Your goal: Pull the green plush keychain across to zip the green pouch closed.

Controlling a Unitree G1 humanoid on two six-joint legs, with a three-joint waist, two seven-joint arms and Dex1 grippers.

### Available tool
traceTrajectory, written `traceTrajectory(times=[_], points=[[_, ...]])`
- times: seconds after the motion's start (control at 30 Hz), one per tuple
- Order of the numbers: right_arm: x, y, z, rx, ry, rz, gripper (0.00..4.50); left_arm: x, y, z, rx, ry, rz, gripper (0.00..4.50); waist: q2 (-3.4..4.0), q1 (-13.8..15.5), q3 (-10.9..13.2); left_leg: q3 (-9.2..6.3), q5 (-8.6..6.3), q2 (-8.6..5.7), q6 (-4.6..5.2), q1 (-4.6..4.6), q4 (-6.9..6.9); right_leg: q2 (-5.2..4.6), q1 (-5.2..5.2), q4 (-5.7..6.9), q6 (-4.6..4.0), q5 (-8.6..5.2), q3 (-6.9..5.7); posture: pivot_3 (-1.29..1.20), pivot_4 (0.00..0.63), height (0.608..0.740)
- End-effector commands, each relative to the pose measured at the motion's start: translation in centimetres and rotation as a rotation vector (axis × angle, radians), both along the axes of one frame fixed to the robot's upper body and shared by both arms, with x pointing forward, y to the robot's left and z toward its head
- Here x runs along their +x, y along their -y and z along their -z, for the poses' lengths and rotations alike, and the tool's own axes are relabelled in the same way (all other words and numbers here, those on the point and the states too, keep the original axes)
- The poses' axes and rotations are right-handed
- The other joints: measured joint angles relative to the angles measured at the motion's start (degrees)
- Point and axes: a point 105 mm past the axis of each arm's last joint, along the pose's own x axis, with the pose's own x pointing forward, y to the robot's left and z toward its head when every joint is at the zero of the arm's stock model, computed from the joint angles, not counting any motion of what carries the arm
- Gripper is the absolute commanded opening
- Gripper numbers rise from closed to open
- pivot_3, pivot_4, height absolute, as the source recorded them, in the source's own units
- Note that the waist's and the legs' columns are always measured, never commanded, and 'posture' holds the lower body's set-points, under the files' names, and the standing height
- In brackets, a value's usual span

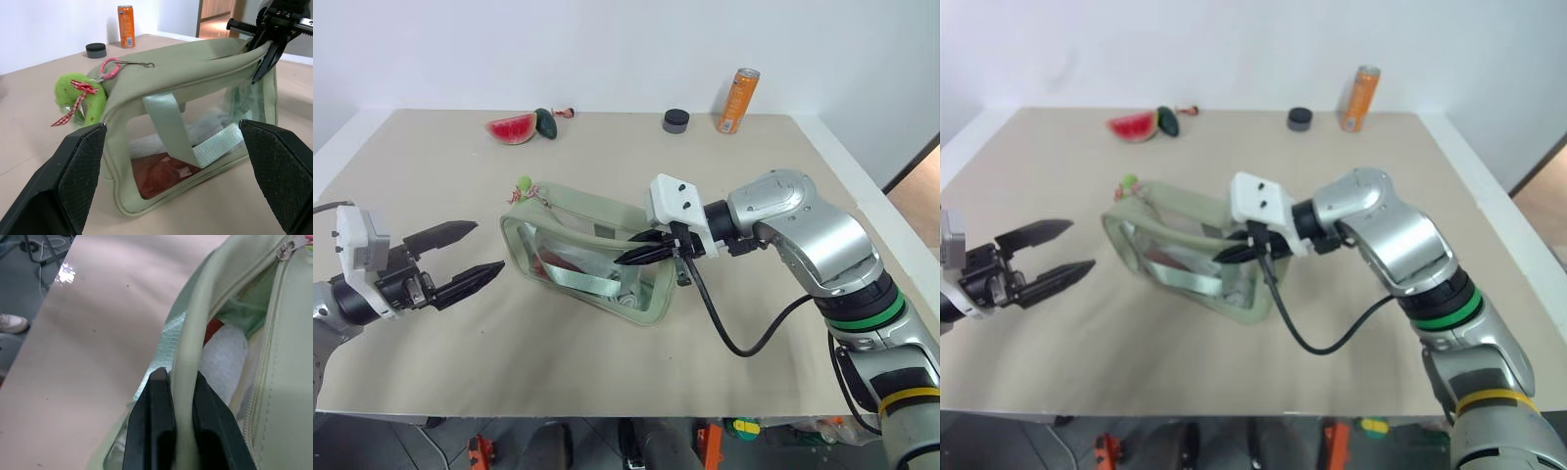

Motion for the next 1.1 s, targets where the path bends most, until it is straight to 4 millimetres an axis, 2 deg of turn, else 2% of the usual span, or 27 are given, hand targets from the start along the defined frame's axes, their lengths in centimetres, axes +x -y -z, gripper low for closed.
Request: traceTrajectory(times=[0.03, 0.2, 0.33, 0.6, 0.73, 0.87, 0.93, 1.07, 1.1], points=[[0.1, 0.7, -0.5, -0.022, 0.071, -0.021, 0.03, -0.2, 0.2, -0.8, 0.007, 0.051, -0.001, 4.50, 0.00, 0.0, 0.0, 0.00, 0.00, 0.00, 0.00, 0.00, 0.00, 0.00, 0.00, 0.00, 0.00, 0.00, 0.00, 0.00, 0.150, 0.740], [0.3, 2.9, -1.8, -0.028, 0.135, -0.076, 0.03, 0.0, 0.1, -0.8, 0.000, 0.054, -0.004, 4.50, 0.00, 0.1, 0.0, 0.01, 0.00, -0.06, 0.00, -0.01, 0.02, -0.07, 0.02, 0.00, 0.00, 0.00, 0.01, 0.00, 0.150, 0.740], [0.5, 4.1, -2.0, -0.063, 0.171, -0.111, 0.03, 0.1, -0.2, -1.1, -0.016, 0.062, -0.012, 4.50, 0.00, 0.3, 0.0, 0.02, 0.00, -0.08, 0.00, -0.01, 0.04, -0.09, 0.03, -0.01, 0.00, 0.00, 0.01, 0.00, 0.150, 0.740], [-0.2, 4.0, -1.1, -0.101, 0.162, -0.186, 0.03, 0.0, -0.6, -1.5, -0.036, 0.062, -0.029, 4.50, 0.01, 0.3, 0.0, -0.01, 0.00, -0.02, 0.00, 0.00, 0.02, -0.01, 0.02, 0.00, 0.00, 0.00, -0.01, 0.00, 0.150, 0.740], [0.8, 3.5, -0.7, -0.066, 0.166, -0.140, 0.03, -0.2, -0.7, -1.7, -0.038, 0.061, -0.034, 4.50, 0.00, 0.1, 0.0, 0.01, 0.00, -0.03, 0.00, 0.01, 0.04, -0.03, 0.03, 0.00, -0.01, 0.01, 0.01, 0.00, 0.150, 0.740], [1.8, 3.5, -1.3, -0.021, 0.193, -0.093, 1.50, -0.2, -0.7, -1.7, -0.038, 0.057, -0.036, 4.50, 0.00, -0.2, 0.0, 0.03, 0.03, 0.04, -0.03, 0.12, 0.04, 0.05, 0.07, 0.04, -0.18, 0.11, 0.01, 0.00, 0.150, 0.740], [2.1, 3.6, -2.1, 0.019, 0.198, -0.058, 2.06, -0.2, -0.7, -1.7, -0.039, 0.056, -0.034, 4.50, 0.00, -0.2, 0.0, 0.02, 0.05, 0.10, -0.05, 0.15, 0.04, 0.13, 0.07, 0.07, -0.21, 0.13, 0.00, 0.00, 0.150, 0.740], [1.9, 3.8, -3.1, 0.060, 0.181, -0.037, 3.59, -0.1, -0.7, -1.8, -0.045, 0.054, -0.026, 4.50, 0.00, -0.1, 0.0, 0.02, 0.07, 0.26, -0.09, 0.15, 0.04, 0.31, 0.06, 0.09, -0.24, 0.15, 0.00, 0.00, 0.150, 0.740], [1.9, 3.9, -3.3, 0.076, 0.172, -0.024, 3.86, 0.0, -0.6, -1.8, -0.047, 0.054, -0.024, 4.50, 0.01, -0.1, 0.0, 0.02, 0.07, 0.28, -0.09, 0.15, 0.04, 0.33, 0.06, 0.09, -0.24, 0.15, -0.01, 0.00, 0.150, 0.740]])
